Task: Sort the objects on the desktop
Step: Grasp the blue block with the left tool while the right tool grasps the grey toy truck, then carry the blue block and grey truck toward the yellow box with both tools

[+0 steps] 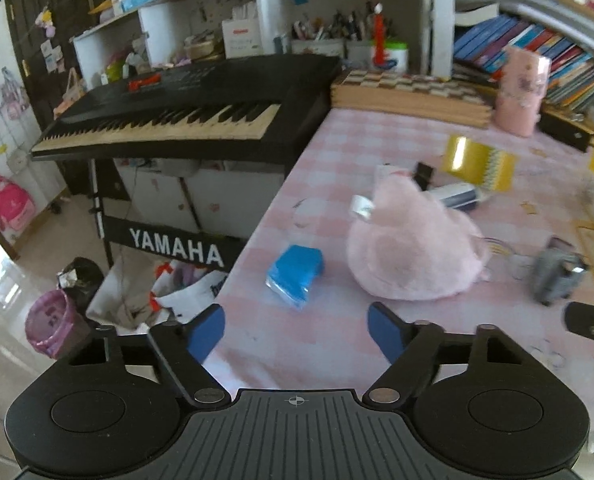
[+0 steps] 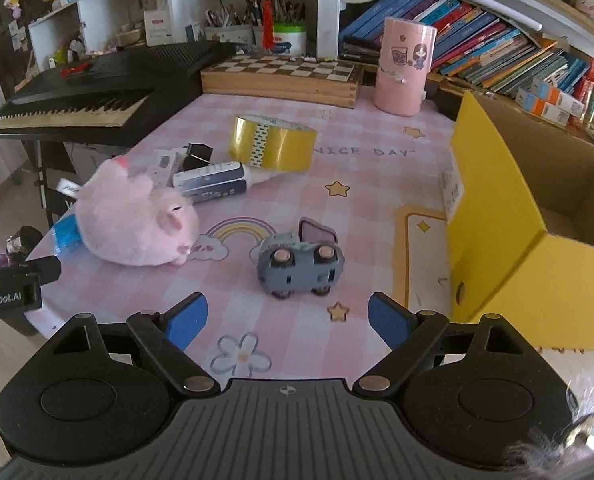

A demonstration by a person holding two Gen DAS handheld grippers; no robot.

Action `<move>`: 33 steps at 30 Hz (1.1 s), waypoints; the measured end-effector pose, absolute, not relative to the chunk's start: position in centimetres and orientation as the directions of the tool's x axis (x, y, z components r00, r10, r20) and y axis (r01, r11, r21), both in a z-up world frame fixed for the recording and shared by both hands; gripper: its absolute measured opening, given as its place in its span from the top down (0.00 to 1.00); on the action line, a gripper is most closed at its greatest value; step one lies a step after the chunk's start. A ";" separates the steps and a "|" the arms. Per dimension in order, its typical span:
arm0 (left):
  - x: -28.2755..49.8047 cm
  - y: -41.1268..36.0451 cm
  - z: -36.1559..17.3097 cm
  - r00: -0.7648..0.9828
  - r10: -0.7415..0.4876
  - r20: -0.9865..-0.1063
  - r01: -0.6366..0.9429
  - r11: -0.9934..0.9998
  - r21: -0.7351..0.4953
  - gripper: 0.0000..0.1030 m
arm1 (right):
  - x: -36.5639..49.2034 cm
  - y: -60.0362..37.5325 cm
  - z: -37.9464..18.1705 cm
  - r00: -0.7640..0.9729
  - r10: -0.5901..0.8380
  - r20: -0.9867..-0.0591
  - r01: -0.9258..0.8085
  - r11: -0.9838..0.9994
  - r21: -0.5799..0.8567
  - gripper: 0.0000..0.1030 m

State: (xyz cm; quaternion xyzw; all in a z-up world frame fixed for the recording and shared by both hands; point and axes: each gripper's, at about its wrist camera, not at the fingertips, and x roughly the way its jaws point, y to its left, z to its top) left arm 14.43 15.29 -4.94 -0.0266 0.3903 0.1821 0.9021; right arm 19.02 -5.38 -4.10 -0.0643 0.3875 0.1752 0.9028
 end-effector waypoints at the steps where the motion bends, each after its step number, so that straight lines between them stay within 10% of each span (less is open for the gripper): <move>1: 14.9 15.5 -5.2 0.620 0.310 -0.721 -0.352 0.931 0.098 0.34 | 19.6 -5.3 -4.3 0.634 0.265 -0.727 -0.366 0.930 0.019 0.15; 14: 20.3 17.3 -7.6 0.568 0.307 -0.764 -0.368 0.925 0.098 0.46 | 24.7 -4.2 -6.6 0.587 0.241 -0.773 -0.369 0.929 0.010 0.18; 20: 20.8 16.9 -7.6 0.580 0.298 -0.758 -0.344 0.933 0.104 0.60 | 25.8 -4.0 -7.1 0.565 0.234 -0.791 -0.374 0.927 0.008 0.40; 33: 18.4 15.9 -4.4 0.639 0.279 -0.717 -0.336 0.940 0.067 0.67 | 24.9 -4.8 -4.9 0.607 0.275 -0.746 -0.386 0.922 0.026 0.41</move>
